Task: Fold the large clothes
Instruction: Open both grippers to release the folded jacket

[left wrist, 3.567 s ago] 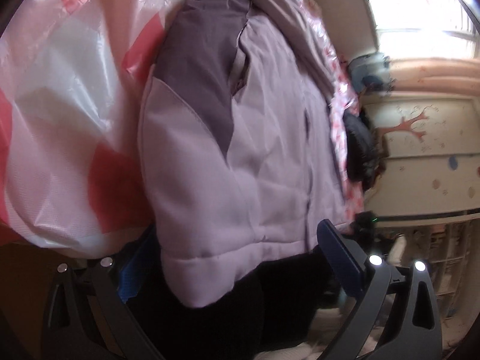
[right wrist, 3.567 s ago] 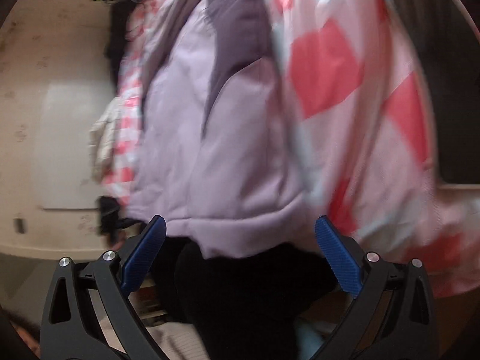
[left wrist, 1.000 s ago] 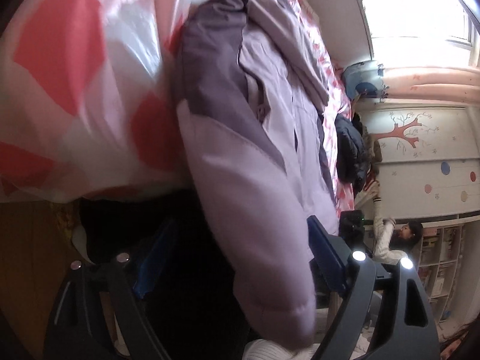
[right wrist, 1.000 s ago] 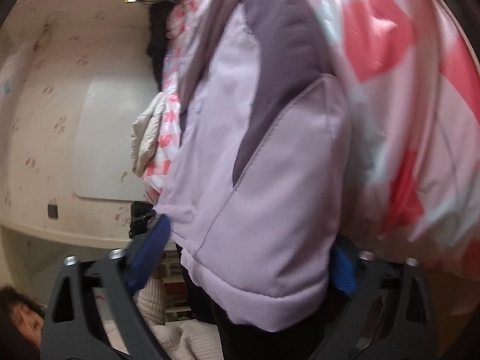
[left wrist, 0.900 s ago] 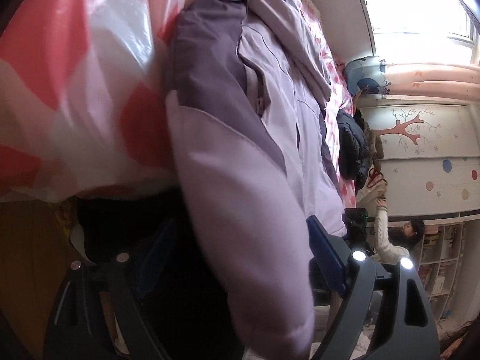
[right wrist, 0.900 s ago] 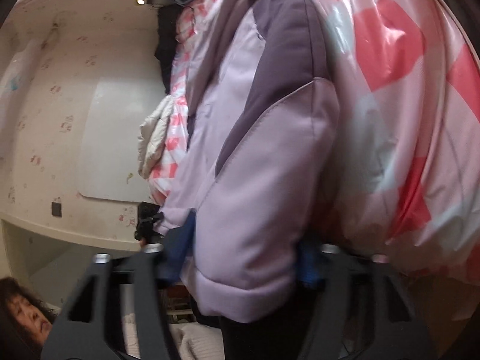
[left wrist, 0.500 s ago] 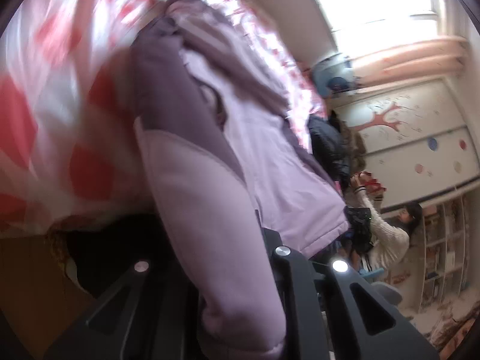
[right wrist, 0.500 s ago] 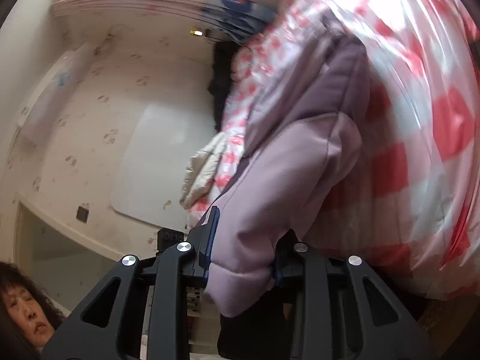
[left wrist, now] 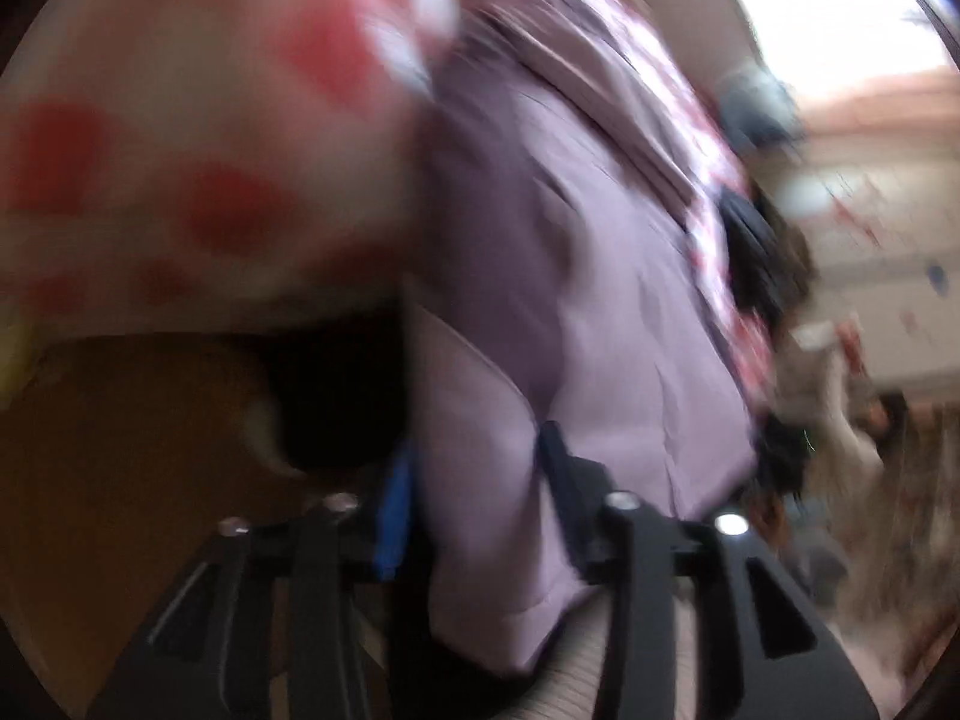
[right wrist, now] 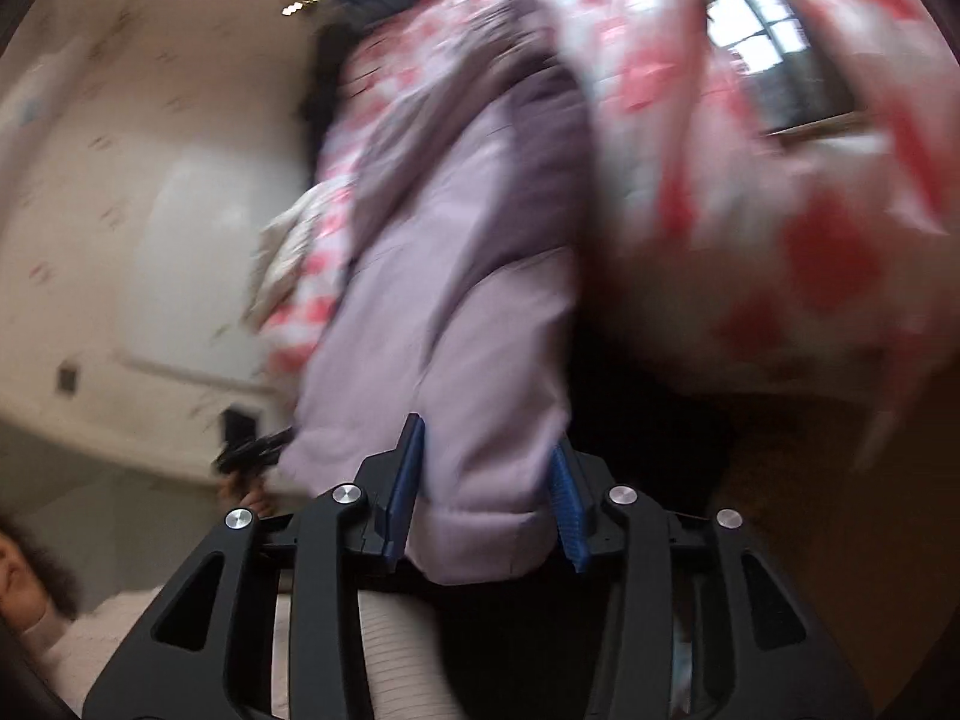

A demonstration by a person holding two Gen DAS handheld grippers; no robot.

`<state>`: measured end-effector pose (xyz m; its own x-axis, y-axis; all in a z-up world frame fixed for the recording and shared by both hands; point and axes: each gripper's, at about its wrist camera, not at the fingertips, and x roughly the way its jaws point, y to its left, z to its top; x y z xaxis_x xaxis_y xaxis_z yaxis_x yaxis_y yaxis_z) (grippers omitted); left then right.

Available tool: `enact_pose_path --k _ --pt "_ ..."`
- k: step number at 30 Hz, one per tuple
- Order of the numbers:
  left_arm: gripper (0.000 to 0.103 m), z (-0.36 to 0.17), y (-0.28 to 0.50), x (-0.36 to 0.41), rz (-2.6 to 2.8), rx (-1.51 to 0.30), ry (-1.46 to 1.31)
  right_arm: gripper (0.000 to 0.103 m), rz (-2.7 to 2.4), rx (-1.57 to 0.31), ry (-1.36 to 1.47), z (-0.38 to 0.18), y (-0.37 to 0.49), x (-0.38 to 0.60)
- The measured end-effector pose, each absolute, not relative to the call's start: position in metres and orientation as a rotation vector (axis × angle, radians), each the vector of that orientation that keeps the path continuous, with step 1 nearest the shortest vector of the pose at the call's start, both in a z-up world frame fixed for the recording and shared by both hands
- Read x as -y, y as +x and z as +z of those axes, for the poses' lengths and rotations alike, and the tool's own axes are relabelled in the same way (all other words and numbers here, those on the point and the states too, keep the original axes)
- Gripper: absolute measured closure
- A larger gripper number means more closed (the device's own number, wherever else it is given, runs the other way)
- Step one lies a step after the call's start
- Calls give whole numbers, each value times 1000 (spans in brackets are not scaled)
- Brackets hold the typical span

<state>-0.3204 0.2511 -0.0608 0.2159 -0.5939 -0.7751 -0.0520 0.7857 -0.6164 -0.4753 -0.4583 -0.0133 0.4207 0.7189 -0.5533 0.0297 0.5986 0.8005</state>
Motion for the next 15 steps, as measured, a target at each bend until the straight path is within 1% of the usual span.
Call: enact_pose_path --k 1,2,3,5,6,7,8,11,13,15 --pt "51 -51 -320 -267 -346 -1273 -597 60 467 -1040 839 -6 -472 468" --pt "47 -36 -318 -281 -302 -1218 -608 51 431 -1011 824 5 -466 475" --pt "43 -19 -315 -287 -262 -1167 -584 46 409 -972 776 25 -452 477" --pt "27 15 -296 -280 -240 -1058 -512 28 433 -892 701 61 -414 467" --pt "23 26 -284 -271 -264 -1015 -502 25 445 -860 674 74 -394 456" --pt "22 37 -267 -255 -303 -973 -501 20 456 -830 643 84 -373 445" --pt "21 43 -240 -230 -360 -941 -503 17 476 -797 584 95 -335 422" --pt "21 39 -169 -159 -417 -936 -453 17 505 -777 508 94 -234 363" --pt "21 28 -108 -106 -453 -914 -413 17 500 -774 467 80 -175 329" --pt "21 13 -64 -71 -446 -888 -443 17 472 -773 424 62 -125 308"
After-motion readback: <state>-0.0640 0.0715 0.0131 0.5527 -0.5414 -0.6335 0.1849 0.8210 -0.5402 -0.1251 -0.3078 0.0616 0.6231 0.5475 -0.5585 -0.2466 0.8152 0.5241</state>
